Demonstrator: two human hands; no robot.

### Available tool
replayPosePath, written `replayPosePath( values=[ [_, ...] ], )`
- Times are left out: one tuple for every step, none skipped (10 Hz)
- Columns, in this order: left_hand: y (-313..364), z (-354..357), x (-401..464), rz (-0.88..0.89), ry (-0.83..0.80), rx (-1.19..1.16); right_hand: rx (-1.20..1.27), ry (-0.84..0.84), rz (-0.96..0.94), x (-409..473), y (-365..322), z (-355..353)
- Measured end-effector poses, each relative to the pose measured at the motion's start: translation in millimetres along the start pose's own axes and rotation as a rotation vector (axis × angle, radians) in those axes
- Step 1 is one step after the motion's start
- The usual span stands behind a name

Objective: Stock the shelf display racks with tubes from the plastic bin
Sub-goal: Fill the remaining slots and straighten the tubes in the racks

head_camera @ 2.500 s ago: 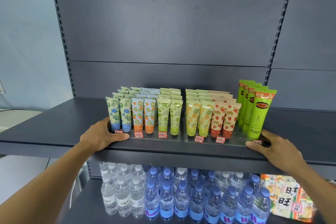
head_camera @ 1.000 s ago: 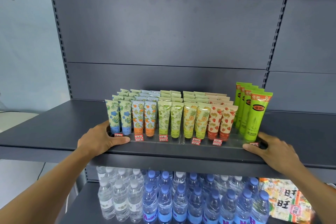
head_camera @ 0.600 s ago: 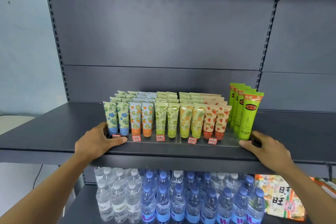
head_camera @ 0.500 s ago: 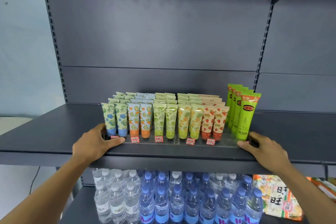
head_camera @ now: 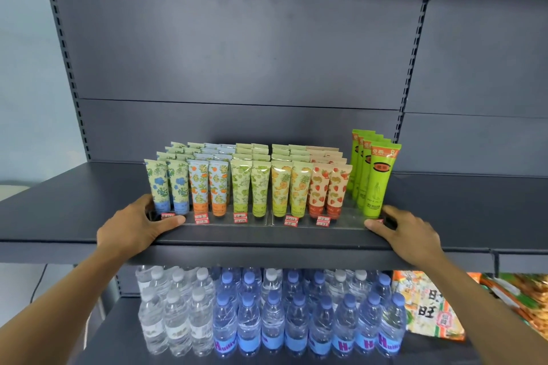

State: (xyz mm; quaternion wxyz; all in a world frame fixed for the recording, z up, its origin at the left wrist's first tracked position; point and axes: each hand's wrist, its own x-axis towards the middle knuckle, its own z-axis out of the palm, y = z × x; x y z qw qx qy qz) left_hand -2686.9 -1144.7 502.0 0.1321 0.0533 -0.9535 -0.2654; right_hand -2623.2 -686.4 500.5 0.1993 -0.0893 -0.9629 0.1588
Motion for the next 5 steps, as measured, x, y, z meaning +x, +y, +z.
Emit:
replayPosePath(
  values=[
    [4, 5, -6, -0.032, 0.043, 0.108, -0.113, 0.011, -0.051, -3, -5, -2],
    [10, 13, -19, -0.033, 0.165, 0.149, -0.144, 0.014, -0.078, -4, -4, -2],
    [10, 24, -34, -0.057, 0.256, 0.134, -0.121, 0.003, -0.117, -3, 0, -1],
    [13, 28, -52, -0.080, 0.279, 0.111, -0.118, -0.024, -0.113, -1, 6, 4],
    [17, 25, -68, -0.070, 0.223, 0.119, -0.106, 0.033, -0.125, -9, 12, 11]
  ],
)
